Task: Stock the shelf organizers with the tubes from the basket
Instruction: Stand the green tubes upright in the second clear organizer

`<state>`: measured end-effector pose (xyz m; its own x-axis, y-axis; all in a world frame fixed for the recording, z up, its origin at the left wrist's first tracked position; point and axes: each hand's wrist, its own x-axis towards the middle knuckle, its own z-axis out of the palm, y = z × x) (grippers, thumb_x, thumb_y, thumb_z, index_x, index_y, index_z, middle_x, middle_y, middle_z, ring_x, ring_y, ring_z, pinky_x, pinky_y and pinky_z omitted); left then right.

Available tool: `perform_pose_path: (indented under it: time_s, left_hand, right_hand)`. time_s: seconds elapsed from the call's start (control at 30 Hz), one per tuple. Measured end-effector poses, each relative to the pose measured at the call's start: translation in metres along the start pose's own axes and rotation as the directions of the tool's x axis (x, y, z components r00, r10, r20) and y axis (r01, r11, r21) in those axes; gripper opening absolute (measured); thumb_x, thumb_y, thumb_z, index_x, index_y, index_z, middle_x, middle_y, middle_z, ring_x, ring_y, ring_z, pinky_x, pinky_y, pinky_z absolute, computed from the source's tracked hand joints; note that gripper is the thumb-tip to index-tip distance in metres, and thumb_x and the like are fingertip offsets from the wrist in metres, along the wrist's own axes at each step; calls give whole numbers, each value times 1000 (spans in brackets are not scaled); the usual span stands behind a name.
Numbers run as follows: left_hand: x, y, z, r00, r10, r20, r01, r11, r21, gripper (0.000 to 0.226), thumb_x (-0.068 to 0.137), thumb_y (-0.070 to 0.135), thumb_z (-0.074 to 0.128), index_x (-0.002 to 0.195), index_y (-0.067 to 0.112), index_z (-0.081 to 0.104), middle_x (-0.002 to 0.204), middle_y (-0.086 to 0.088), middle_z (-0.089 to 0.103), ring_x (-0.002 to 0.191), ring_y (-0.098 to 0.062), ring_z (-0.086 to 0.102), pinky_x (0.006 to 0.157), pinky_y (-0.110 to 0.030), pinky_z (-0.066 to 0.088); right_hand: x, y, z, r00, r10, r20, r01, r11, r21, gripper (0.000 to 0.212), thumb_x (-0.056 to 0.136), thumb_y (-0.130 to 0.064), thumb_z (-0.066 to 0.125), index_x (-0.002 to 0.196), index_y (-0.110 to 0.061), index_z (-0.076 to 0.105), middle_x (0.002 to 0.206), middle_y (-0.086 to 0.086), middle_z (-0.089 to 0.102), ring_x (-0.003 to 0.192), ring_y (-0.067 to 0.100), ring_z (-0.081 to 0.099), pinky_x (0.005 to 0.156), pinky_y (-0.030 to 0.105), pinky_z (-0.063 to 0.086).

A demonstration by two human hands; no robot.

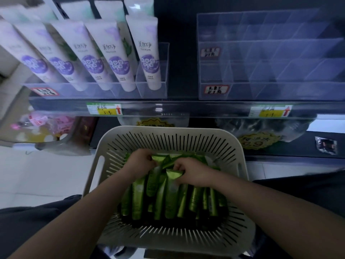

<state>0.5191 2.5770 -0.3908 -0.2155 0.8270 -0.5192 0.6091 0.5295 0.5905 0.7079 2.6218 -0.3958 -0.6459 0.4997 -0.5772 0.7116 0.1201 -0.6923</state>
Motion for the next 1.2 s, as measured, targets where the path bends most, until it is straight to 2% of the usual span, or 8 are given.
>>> perform_pose_path:
  time_s: [0.17, 0.3, 0.4, 0.5, 0.7, 0.8, 1.0, 1.2]
  left_hand:
    - [-25, 19, -14, 995, 92, -42, -91, 995, 43, 15, 81, 9, 67, 96, 9, 69, 86, -7, 66, 84, -25, 63, 80, -38, 55]
    - [-41, 40, -24, 983, 173, -57, -172, 985, 29, 9, 81, 9, 67, 89, 12, 67, 76, -3, 63, 73, -21, 60, 74, -36, 54]
    - [-47, 58, -32, 967, 238, -88, -235, 971, 45, 11, 80, 11, 68, 88, 19, 66, 81, -1, 63, 80, -22, 62, 78, -38, 55]
    - [-51, 79, -40, 949, 302, -95, -294, 952, 86, 15, 80, 14, 67, 90, 26, 66, 77, 9, 60, 78, -17, 62, 76, -34, 54]
    - [-64, 126, -64, 897, 436, -74, -420, 893, 164, 15, 83, 16, 66, 87, 30, 62, 78, 8, 62, 79, -15, 61, 74, -30, 47]
    - [-71, 152, -77, 868, 487, -93, -465, 865, 190, 11, 86, 20, 62, 94, 28, 60, 76, 8, 62, 74, -13, 61, 65, -25, 45]
    - [-77, 211, -106, 776, 611, -156, -581, 789, 198, 11, 88, 17, 59, 95, 26, 59, 79, -1, 64, 73, -14, 60, 64, -22, 45]
    - [-61, 266, -128, 707, 663, -247, -648, 747, 152, 16, 88, 11, 55, 85, 26, 53, 70, 5, 58, 62, -10, 52, 55, -21, 39]
  right_hand:
    - [-22, -9, -18, 993, -50, -109, 44, 998, -55, 28, 74, -26, 76, 99, -22, 64, 94, -9, 59, 87, 9, 56, 68, 23, 42]
    - [-41, -18, -41, 981, -88, -170, 75, 994, -79, 21, 74, -27, 76, 92, -26, 64, 89, -12, 58, 85, 7, 55, 66, 22, 41]
    - [-54, -24, -57, 971, -111, -213, 92, 991, -97, 15, 75, -27, 75, 82, -31, 62, 80, -17, 57, 76, 3, 55, 58, 19, 38]
    - [-66, -31, -74, 951, -127, -283, 86, 985, -152, 17, 75, -32, 74, 90, -30, 66, 78, -19, 57, 75, 5, 58, 60, 20, 43]
    - [-95, -47, -109, 920, -202, -336, 171, 978, -118, 14, 77, -28, 73, 89, -27, 66, 85, -11, 63, 79, 4, 59, 66, 22, 45]
    - [-112, -57, -127, 901, -227, -371, 215, 974, -74, 11, 79, -26, 72, 88, -26, 67, 82, -7, 67, 76, 7, 63, 70, 25, 51]
    - [-143, -81, -178, 853, -276, -443, 298, 954, -22, 8, 82, -21, 70, 83, -27, 67, 73, -7, 66, 65, 3, 61, 62, 19, 48]
    - [-157, -98, -227, 781, -338, -525, 427, 902, 54, 4, 86, -9, 64, 90, -8, 65, 77, 5, 62, 66, 7, 58, 62, 14, 46]
